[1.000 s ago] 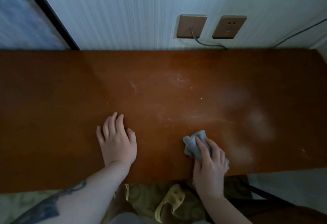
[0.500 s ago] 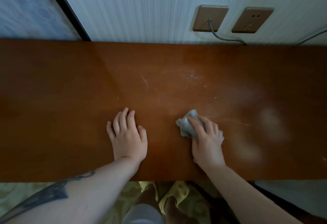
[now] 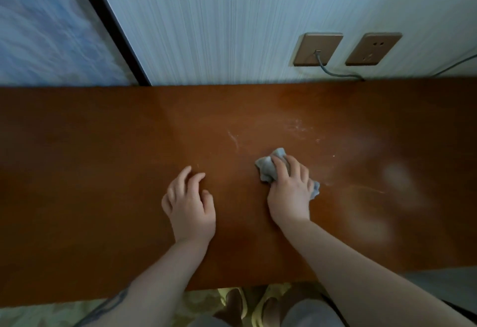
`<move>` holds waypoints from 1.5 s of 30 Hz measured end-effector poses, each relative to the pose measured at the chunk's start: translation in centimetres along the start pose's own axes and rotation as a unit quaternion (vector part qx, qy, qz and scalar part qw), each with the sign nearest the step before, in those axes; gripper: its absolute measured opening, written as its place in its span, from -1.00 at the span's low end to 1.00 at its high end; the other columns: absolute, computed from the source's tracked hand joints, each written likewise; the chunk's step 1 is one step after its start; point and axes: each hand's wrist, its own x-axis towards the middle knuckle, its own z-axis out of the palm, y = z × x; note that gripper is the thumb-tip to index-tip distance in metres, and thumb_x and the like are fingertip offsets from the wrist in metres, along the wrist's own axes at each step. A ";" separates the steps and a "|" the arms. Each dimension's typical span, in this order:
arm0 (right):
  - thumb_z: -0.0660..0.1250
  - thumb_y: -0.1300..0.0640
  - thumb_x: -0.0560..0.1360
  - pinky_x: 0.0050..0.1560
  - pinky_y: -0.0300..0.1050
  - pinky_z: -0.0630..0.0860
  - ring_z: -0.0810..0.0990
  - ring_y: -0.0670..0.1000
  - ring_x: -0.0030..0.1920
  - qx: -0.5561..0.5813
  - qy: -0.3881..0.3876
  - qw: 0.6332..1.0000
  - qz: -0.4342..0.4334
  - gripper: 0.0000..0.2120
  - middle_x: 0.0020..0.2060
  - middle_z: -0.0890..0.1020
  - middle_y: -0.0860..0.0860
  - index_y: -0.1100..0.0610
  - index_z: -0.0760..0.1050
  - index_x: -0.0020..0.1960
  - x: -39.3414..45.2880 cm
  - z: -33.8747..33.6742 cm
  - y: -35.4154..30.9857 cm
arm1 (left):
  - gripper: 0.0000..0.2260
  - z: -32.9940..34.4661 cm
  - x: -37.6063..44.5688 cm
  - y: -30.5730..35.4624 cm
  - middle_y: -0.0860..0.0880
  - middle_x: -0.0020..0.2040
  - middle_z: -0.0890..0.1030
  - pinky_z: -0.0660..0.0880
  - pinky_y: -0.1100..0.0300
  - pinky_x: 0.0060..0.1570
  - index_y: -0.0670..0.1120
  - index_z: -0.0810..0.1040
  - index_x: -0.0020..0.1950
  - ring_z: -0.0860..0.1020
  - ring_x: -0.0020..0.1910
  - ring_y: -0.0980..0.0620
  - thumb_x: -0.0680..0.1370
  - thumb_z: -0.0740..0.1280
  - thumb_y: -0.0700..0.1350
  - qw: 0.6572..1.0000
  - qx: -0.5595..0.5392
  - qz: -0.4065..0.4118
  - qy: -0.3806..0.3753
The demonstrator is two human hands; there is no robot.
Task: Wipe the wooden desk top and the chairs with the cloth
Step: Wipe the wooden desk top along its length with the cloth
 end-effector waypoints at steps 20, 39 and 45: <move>0.23 0.37 0.41 0.24 0.12 0.24 0.30 0.11 0.31 0.037 -0.136 0.951 -0.277 -0.43 0.34 0.41 0.05 0.01 0.44 0.37 4.4 0.8 -1.2 | -0.62 1.0 1.2 0.8 -0.03 0.52 0.22 -0.06 -0.23 0.47 0.03 0.30 0.42 0.05 0.52 -0.08 0.59 0.15 -0.04 0.981 0.114 -0.156 -0.017; 0.22 0.39 0.42 0.29 -0.05 0.12 0.24 0.01 0.33 0.086 -0.280 0.884 -0.365 -0.46 0.34 0.41 -0.02 0.01 0.49 0.32 0.3 1.2 -4.1 | -0.55 0.2 0.8 0.1 0.03 0.48 0.34 -0.11 -0.11 0.49 0.02 0.47 0.38 0.13 0.51 0.00 0.57 0.00 0.05 0.990 -0.013 -0.137 0.043; 0.29 0.29 0.48 0.26 0.03 0.26 0.33 0.12 0.29 0.048 -0.021 0.991 -0.120 -0.55 0.32 0.45 0.03 0.04 0.48 0.34 4.8 1.7 -3.2 | -0.59 -2.4 1.3 -1.8 0.16 0.42 0.39 -0.04 0.03 0.48 0.06 0.50 0.34 0.17 0.46 0.14 0.59 0.01 0.05 0.989 -0.086 -0.117 0.005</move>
